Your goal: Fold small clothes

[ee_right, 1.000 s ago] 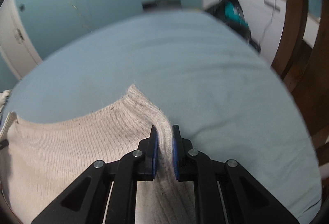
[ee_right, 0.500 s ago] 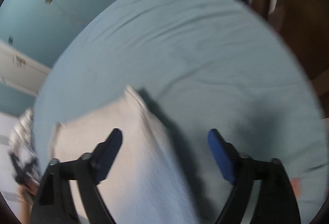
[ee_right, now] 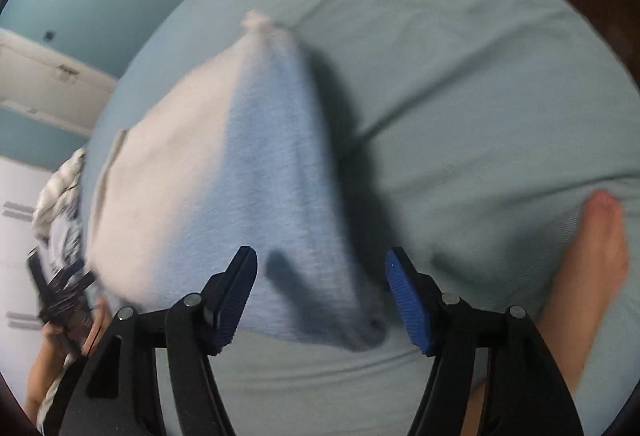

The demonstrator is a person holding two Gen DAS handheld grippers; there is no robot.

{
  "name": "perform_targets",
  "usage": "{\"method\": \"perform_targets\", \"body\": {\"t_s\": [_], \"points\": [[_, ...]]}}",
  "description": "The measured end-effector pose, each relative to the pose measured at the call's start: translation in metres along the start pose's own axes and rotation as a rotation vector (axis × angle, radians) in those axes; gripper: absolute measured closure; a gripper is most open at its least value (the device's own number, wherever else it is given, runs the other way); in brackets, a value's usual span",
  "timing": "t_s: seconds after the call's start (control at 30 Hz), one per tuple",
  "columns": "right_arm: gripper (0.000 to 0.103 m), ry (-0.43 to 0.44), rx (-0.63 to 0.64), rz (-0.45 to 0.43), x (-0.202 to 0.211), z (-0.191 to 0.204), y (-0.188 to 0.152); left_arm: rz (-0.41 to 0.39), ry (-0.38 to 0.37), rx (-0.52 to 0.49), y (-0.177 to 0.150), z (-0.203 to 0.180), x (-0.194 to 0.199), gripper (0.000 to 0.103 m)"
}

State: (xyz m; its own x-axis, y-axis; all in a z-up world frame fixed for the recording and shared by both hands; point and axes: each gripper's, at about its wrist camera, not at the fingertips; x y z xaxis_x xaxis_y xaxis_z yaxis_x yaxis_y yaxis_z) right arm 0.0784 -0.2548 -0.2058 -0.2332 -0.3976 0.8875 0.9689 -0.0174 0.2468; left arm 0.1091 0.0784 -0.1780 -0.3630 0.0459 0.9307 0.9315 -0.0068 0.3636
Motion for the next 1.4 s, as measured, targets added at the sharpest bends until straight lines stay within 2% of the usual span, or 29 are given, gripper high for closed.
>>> {"method": "perform_targets", "body": {"t_s": [0.1,0.13,0.17,0.23,0.3,0.37,0.43,0.57,0.67,0.77,0.83,0.9,0.97,1.0,1.03,1.07,1.1,1.13,1.2,1.3,1.33,1.4], "points": [[0.04,0.003,0.016,0.051,-0.018,0.001,0.004,0.043,0.011,0.018,0.001,0.002,-0.015,0.0],[0.044,0.014,0.017,0.054,-0.018,0.004,0.0,0.054,0.006,0.029,0.003,0.003,-0.017,0.0],[0.052,0.034,0.021,0.048,-0.017,0.005,-0.002,0.07,-0.002,0.05,0.008,0.003,-0.024,0.0],[0.078,0.054,0.023,0.027,-0.007,0.006,-0.001,0.093,-0.011,0.077,0.015,0.007,-0.031,0.0],[0.09,0.071,0.022,-0.008,0.003,0.001,0.003,0.109,0.002,0.08,0.013,0.008,-0.035,0.0],[0.092,0.039,0.053,-0.05,0.011,-0.008,0.016,0.129,0.005,0.1,0.014,0.011,-0.039,0.0],[0.093,-0.004,0.066,-0.065,0.013,-0.012,0.016,0.147,-0.001,0.125,0.016,0.014,-0.043,0.0],[0.093,-0.061,0.036,0.014,-0.014,-0.023,0.018,0.156,-0.017,0.14,0.015,0.018,-0.048,0.0],[0.093,-0.06,0.026,0.018,-0.015,-0.025,0.02,0.148,-0.025,0.138,0.014,0.021,-0.048,0.0],[0.082,-0.117,0.079,0.002,-0.007,-0.018,0.021,0.135,-0.014,0.14,0.014,0.021,-0.045,0.0],[0.061,-0.189,0.082,-0.03,0.002,-0.012,0.02,0.119,0.022,0.127,0.009,0.02,-0.03,0.0],[0.06,-0.267,0.09,-0.085,0.016,-0.003,0.019,0.071,0.073,0.104,0.013,0.014,-0.017,0.0],[0.058,-0.359,0.127,-0.171,0.036,0.014,0.025,-0.03,0.137,0.079,0.016,0.009,0.004,0.0],[0.05,-0.398,0.147,-0.224,0.047,0.026,0.029,-0.075,0.159,0.074,0.017,0.007,0.013,0.0],[0.031,-0.416,0.158,-0.267,0.055,0.036,0.033,-0.127,0.182,0.071,0.02,0.004,0.023,0.0],[0.022,-0.42,0.164,-0.296,0.058,0.044,0.036,-0.188,0.196,0.069,0.022,0.002,0.033,0.0],[0.015,-0.412,0.176,-0.324,0.061,0.056,0.041,-0.212,0.198,0.067,0.023,0.002,0.038,0.0],[0.015,-0.39,0.199,-0.336,0.061,0.069,0.047,-0.237,0.196,0.064,0.024,-0.001,0.041,0.0],[0.015,-0.349,0.246,-0.31,0.052,0.088,0.061,-0.22,0.18,0.055,0.026,-0.005,0.034,0.0],[0.015,-0.294,0.271,-0.232,0.019,0.111,0.076,-0.146,0.171,0.001,0.021,-0.014,0.01,0.0],[0.015,-0.271,0.268,-0.202,0.006,0.111,0.077,-0.132,0.178,-0.015,0.029,-0.017,0.001,0.0],[0.015,-0.25,0.263,-0.144,-0.02,0.107,0.072,-0.067,0.213,-0.053,0.021,-0.022,-0.021,0.0]]}}
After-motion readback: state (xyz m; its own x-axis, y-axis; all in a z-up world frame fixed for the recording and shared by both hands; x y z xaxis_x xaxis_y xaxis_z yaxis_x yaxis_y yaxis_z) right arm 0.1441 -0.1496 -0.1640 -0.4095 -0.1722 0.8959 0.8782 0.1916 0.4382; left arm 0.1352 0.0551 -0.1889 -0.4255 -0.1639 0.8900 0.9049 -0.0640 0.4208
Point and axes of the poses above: each gripper's, at about its wrist camera, not at the fingertips, and x roughly against the way its jaws point, z to its left, y to its top, and after that the axes turned 12 degrees about x, right-handed
